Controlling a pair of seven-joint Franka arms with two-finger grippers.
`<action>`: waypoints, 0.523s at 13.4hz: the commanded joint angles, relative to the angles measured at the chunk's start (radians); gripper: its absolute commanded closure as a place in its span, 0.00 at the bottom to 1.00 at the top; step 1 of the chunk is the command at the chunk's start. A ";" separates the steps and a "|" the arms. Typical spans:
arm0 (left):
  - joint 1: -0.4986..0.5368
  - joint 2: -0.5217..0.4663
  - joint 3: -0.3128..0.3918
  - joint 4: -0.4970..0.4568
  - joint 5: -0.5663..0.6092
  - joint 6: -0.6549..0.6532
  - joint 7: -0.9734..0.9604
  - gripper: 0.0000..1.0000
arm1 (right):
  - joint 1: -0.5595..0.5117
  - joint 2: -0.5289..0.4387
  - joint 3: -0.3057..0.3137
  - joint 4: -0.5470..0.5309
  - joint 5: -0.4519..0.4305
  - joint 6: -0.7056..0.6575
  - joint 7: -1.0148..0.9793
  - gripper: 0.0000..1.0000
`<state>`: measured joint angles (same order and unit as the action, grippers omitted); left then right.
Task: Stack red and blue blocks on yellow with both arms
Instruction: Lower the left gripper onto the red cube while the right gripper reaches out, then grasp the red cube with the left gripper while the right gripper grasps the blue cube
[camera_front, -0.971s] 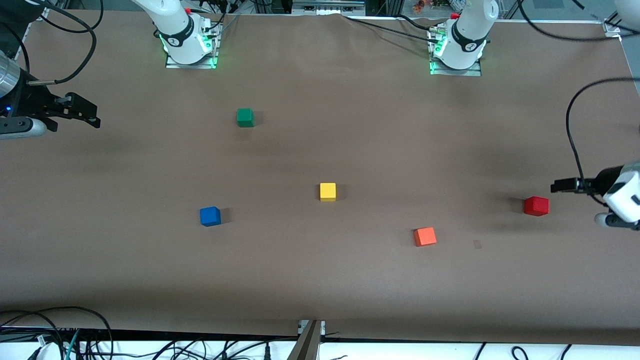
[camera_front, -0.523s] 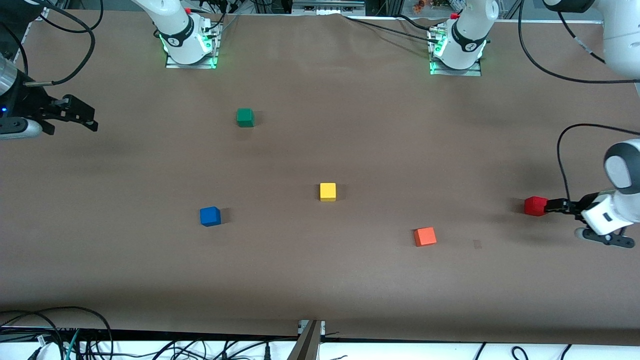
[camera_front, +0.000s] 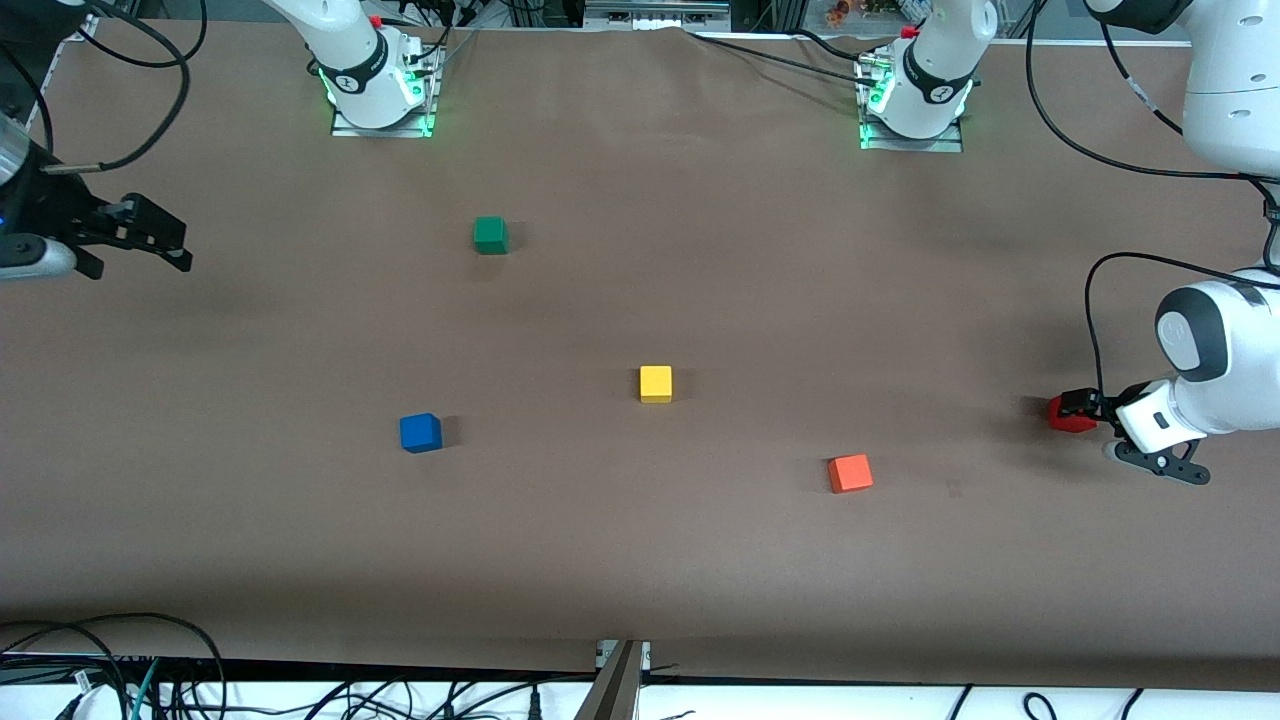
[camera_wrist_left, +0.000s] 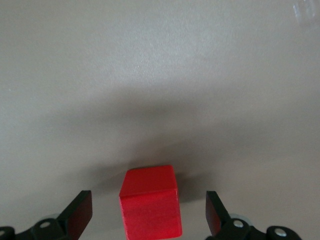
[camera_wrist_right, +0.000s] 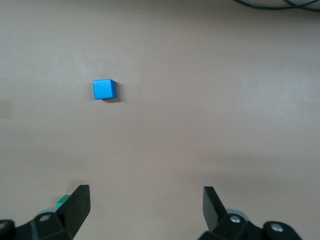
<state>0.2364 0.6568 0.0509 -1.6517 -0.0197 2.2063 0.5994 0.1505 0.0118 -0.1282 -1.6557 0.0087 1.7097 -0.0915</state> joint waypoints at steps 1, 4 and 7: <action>0.014 -0.049 -0.005 -0.097 0.012 0.062 0.031 0.00 | 0.015 0.039 -0.001 0.019 0.007 -0.050 -0.020 0.00; 0.029 -0.052 -0.005 -0.131 0.010 0.076 0.031 0.00 | 0.017 0.109 -0.002 0.019 0.037 -0.045 -0.073 0.00; 0.029 -0.065 -0.005 -0.132 0.010 0.067 0.030 0.60 | 0.041 0.198 -0.001 0.019 0.095 0.059 -0.065 0.00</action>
<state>0.2589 0.6446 0.0523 -1.7375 -0.0197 2.2683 0.6123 0.1738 0.1468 -0.1256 -1.6590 0.0737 1.7183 -0.1407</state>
